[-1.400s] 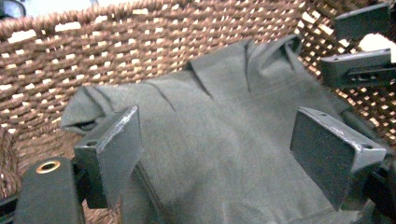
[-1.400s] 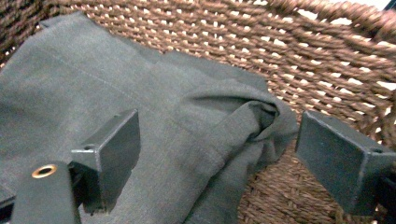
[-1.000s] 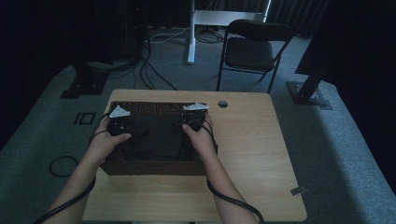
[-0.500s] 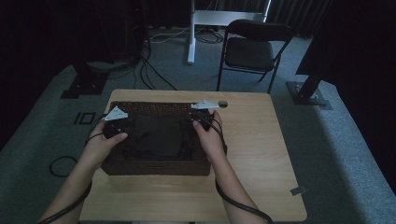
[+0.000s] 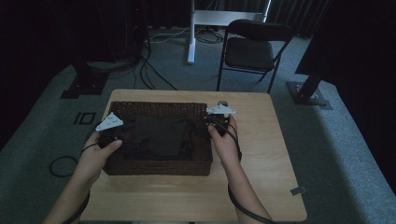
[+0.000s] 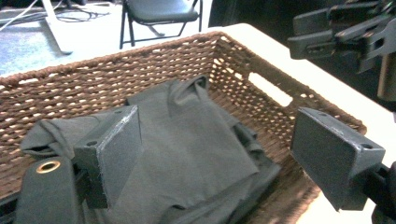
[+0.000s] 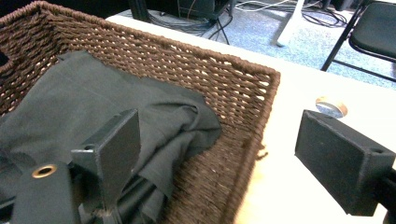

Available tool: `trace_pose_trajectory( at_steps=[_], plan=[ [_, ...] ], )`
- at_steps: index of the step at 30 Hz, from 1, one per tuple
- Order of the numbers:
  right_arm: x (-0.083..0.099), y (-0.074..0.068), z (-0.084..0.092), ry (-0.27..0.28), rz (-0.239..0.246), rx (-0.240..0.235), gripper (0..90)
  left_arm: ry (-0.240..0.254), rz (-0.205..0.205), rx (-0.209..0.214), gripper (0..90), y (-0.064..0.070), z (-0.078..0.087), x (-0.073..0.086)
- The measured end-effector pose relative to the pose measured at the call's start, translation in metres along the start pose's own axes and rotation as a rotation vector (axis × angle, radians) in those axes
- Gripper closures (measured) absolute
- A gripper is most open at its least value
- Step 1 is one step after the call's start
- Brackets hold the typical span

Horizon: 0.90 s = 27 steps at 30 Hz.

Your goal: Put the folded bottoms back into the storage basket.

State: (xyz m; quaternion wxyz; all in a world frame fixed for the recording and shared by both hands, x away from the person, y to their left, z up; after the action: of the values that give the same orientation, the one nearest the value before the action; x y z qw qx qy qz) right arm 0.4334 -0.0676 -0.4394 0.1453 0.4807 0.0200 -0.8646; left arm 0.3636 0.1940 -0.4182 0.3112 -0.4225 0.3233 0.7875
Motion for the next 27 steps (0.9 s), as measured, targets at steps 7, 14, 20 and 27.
trace_pose_trajectory(
  at_steps=[7,14,20,27],
  plan=[
    [0.011,0.022,0.014,0.025,-0.017,0.027,13.9,-0.011,-0.037,-0.006,17.4,0.011,0.006,0.012],
    [0.024,0.045,0.027,0.044,-0.031,0.058,13.7,-0.009,-0.049,-0.003,17.4,0.023,0.010,0.027],
    [0.038,0.055,0.033,0.047,-0.066,0.054,13.7,-0.022,-0.085,0.034,17.4,0.038,0.011,0.039],
    [0.060,0.070,0.036,0.038,-0.085,0.073,13.7,-0.038,-0.119,0.043,17.5,0.053,0.014,0.052]
  ],
)
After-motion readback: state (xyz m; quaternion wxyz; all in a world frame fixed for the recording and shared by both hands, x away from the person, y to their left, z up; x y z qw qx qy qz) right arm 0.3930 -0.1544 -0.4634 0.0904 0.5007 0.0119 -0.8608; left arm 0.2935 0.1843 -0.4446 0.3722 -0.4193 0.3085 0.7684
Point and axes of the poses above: each handheld gripper's, and its own axes: z roughly backward along the jaws, x roughly out of its underside, y roughly to its right, the point moved 7 cm from there along -z, roughly forward along the jaws, and after that the axes turned 14 degrees about x, right-handed, at the moved point
